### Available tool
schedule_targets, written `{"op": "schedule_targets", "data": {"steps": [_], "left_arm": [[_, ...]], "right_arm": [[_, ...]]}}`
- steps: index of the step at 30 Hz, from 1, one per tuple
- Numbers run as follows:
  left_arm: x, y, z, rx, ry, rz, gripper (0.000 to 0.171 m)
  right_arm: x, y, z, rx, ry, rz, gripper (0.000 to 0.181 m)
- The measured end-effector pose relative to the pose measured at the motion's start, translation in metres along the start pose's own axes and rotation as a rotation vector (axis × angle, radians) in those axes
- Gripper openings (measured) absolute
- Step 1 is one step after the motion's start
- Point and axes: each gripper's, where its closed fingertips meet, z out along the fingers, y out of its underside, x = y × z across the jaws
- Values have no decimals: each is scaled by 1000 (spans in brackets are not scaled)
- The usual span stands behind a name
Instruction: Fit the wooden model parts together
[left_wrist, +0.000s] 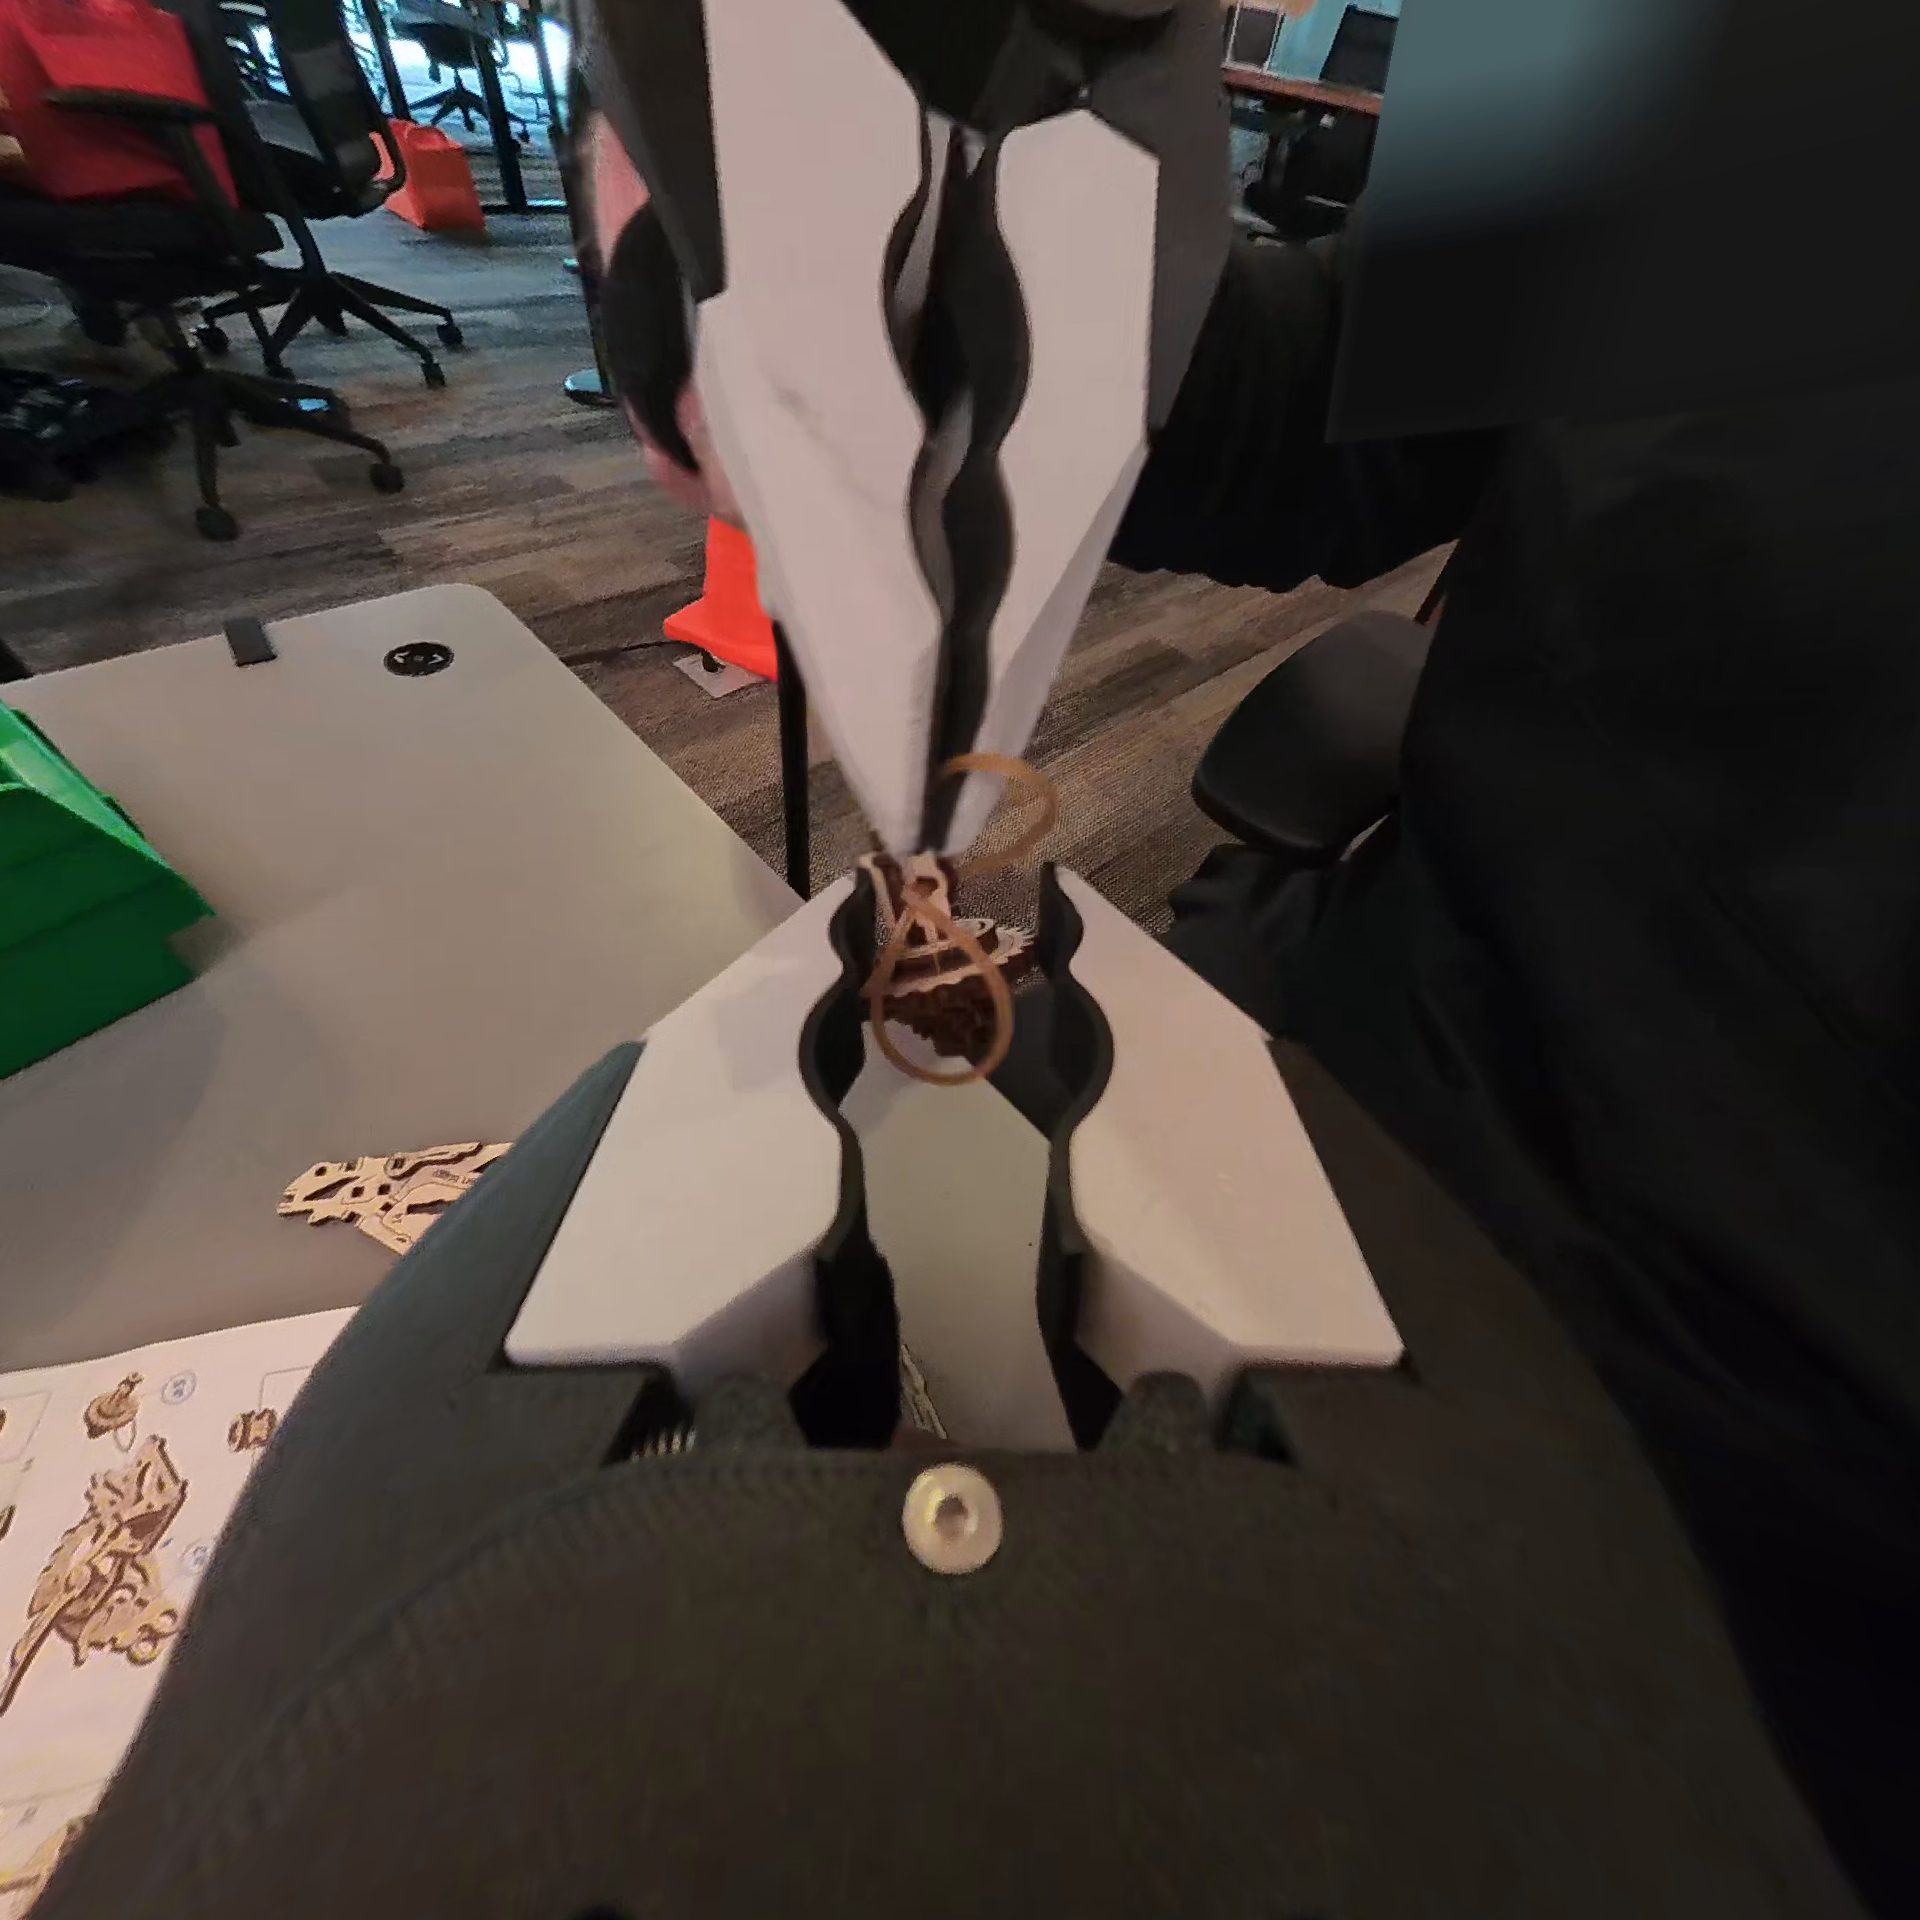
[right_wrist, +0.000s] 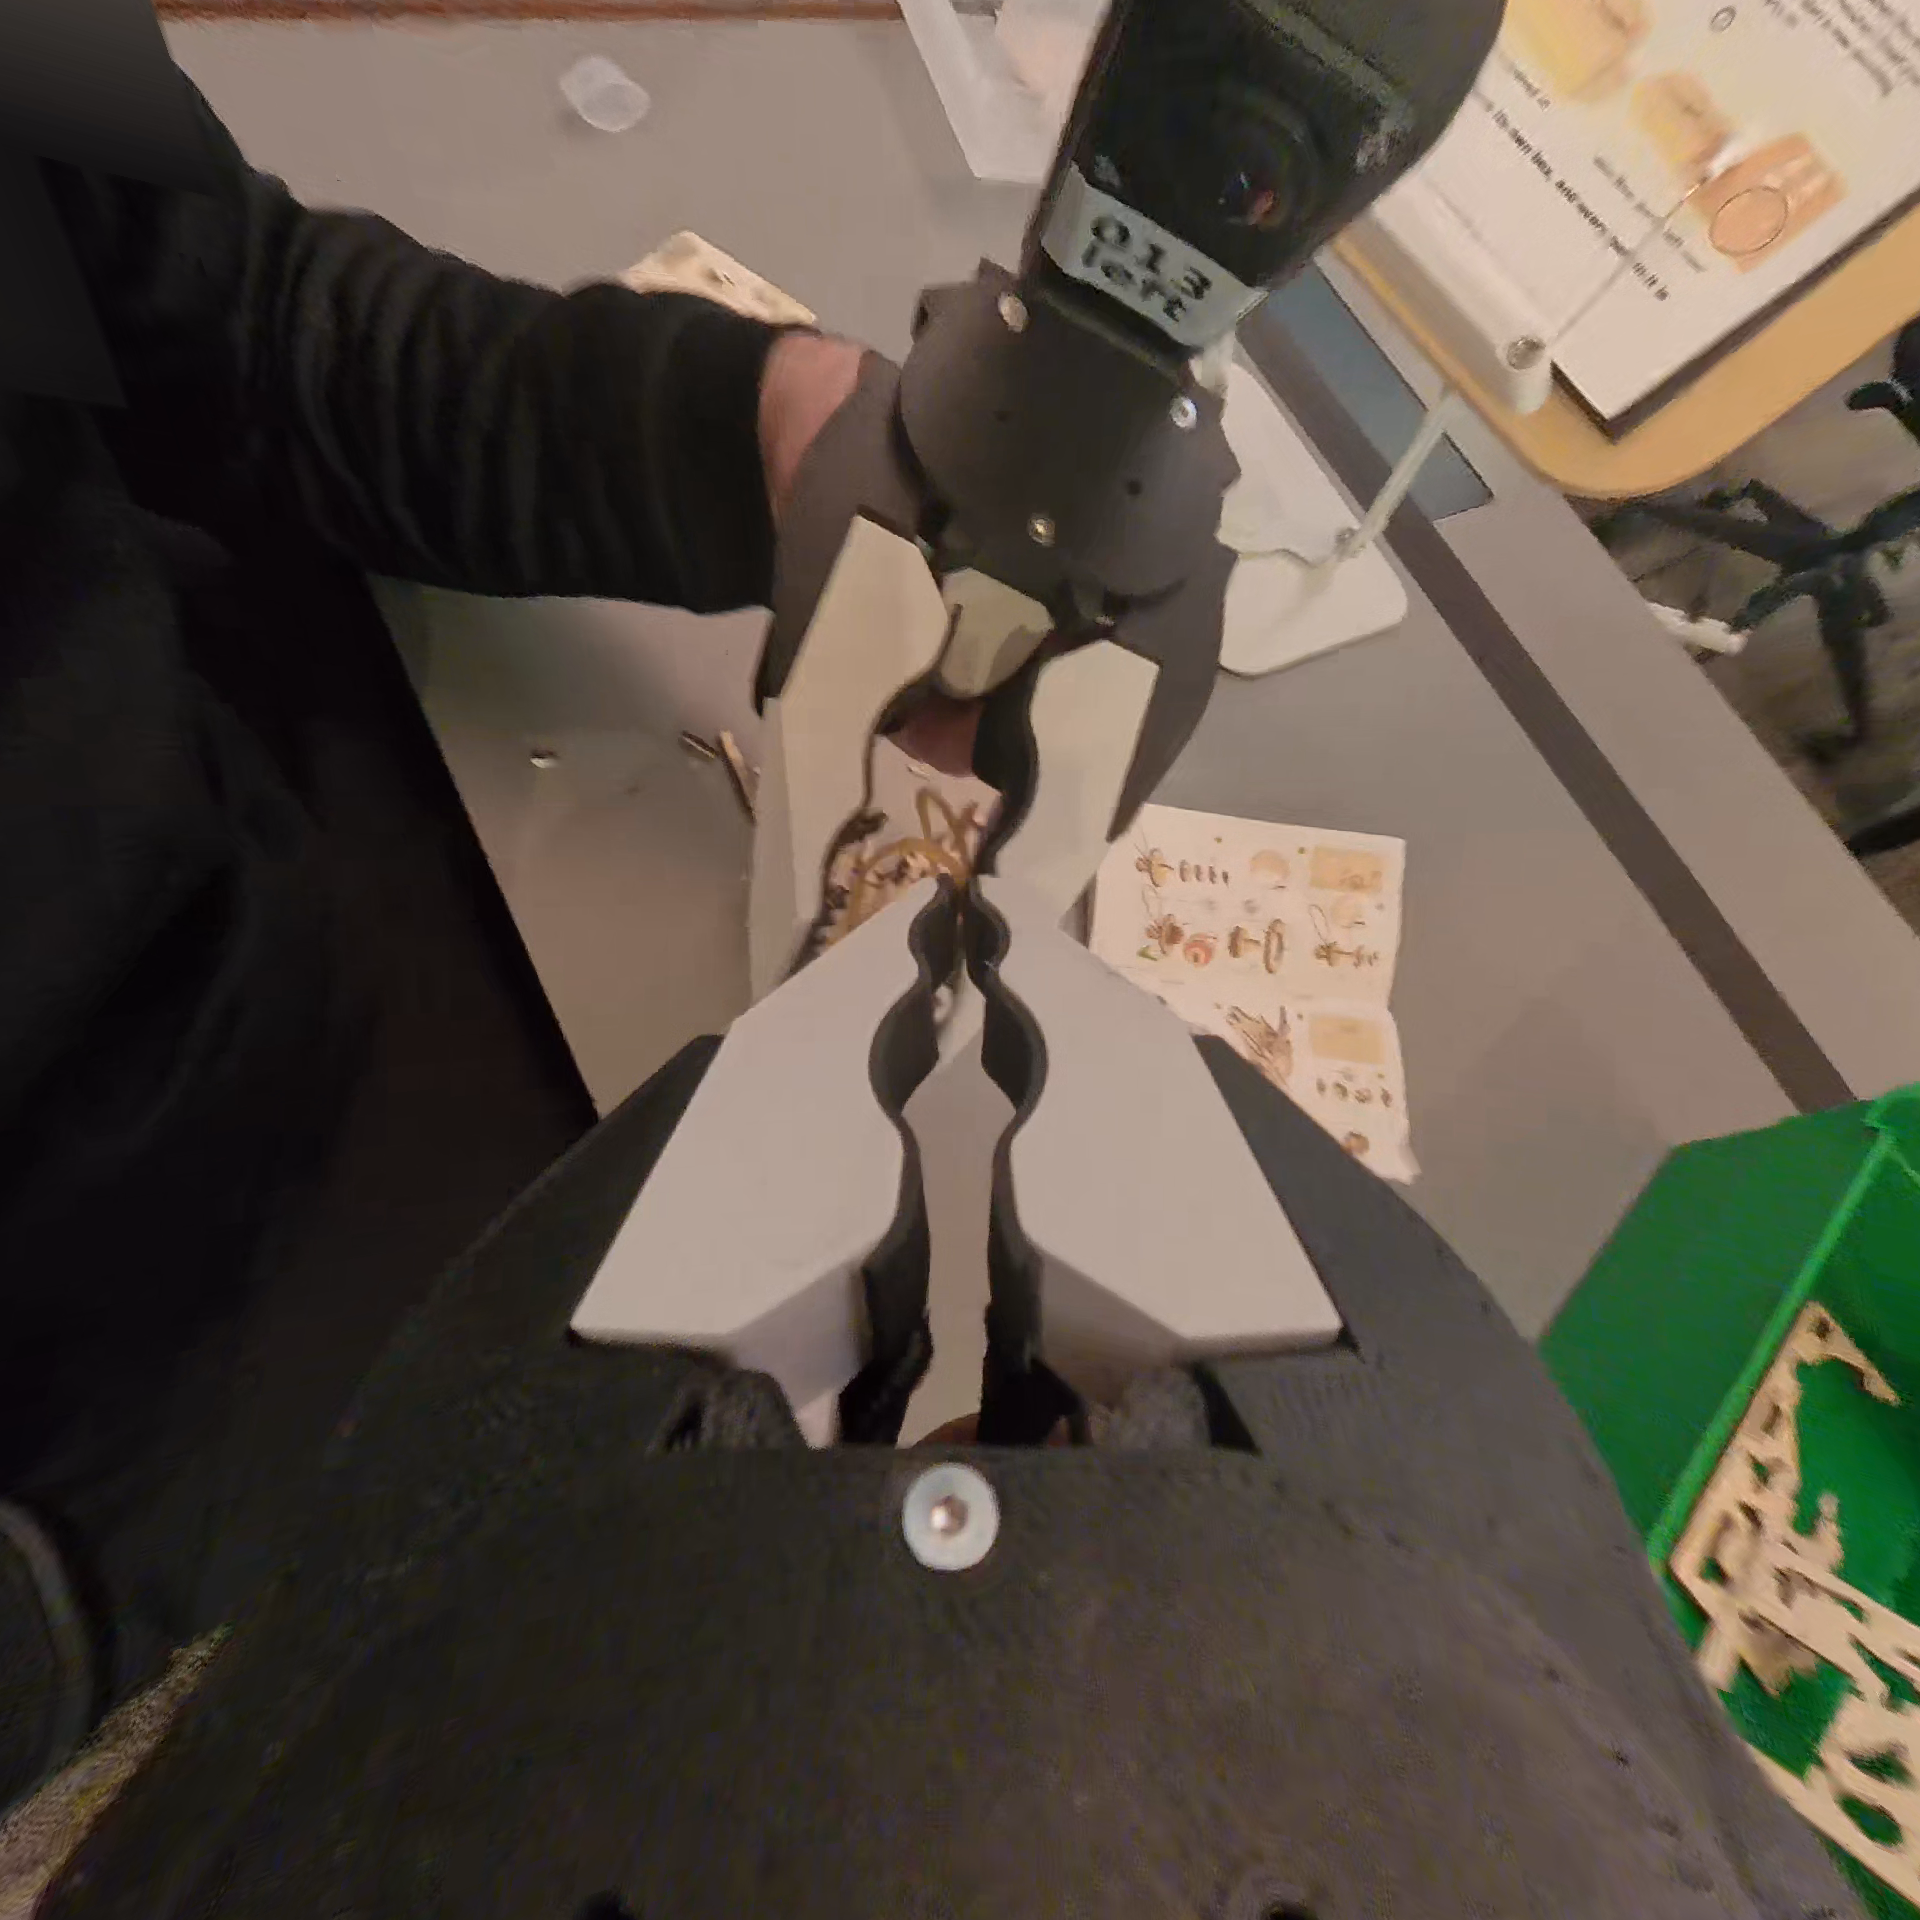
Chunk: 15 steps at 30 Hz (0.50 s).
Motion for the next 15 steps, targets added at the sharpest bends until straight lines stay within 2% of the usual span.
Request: {"op": "schedule_targets", "data": {"steps": [5, 8, 15], "left_arm": [[0, 1, 3, -7, 5, -12, 29], [1, 3, 6, -18, 9, -18, 29], [-2, 6, 7, -44, -15, -22, 29]], "right_arm": [[-4, 3, 0, 17, -27, 31, 0], [-6, 7, 4, -15, -15, -21, 0], [-4, 15, 12, -89, 44, -113, 16]]}}
